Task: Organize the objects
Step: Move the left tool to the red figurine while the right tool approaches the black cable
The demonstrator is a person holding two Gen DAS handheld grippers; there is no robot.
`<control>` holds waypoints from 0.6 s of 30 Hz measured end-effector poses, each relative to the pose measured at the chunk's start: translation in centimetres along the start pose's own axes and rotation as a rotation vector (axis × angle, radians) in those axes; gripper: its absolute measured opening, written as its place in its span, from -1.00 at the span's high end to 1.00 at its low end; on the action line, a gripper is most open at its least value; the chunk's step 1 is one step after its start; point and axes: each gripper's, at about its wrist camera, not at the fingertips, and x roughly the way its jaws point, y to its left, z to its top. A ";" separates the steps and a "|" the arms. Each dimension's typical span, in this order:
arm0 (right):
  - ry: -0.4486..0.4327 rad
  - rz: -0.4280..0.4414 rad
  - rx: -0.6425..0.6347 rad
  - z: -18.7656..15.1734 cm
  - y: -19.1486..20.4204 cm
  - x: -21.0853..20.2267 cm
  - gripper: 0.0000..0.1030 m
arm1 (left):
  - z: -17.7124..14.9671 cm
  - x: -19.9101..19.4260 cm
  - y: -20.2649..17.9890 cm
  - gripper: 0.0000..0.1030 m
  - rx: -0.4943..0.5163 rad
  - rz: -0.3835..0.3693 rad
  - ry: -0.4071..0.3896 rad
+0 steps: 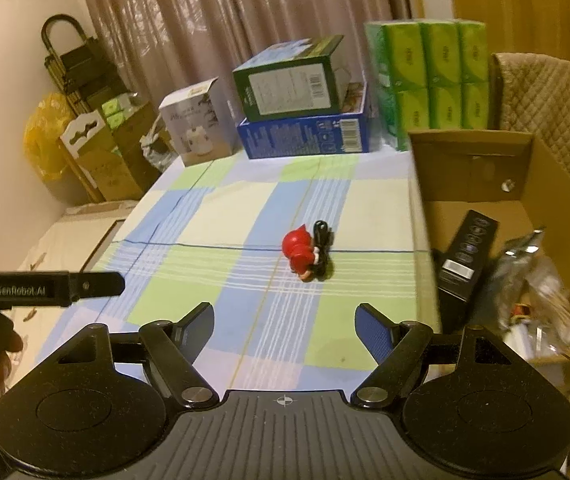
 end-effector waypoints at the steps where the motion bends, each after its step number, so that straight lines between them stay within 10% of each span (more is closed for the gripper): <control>1: 0.003 0.000 -0.004 0.1 0.1 0.6 -0.38 | 0.2 0.5 0.2 -0.98 -0.002 0.004 0.000; 8: 0.032 -0.007 -0.018 0.0 -0.5 6.5 0.24 | 1.7 5.5 1.1 -0.98 0.007 0.005 0.013; 18: 0.019 -0.074 -0.020 0.0 -2.9 14.2 0.51 | 2.8 14.1 2.0 -0.92 -0.015 -0.020 0.050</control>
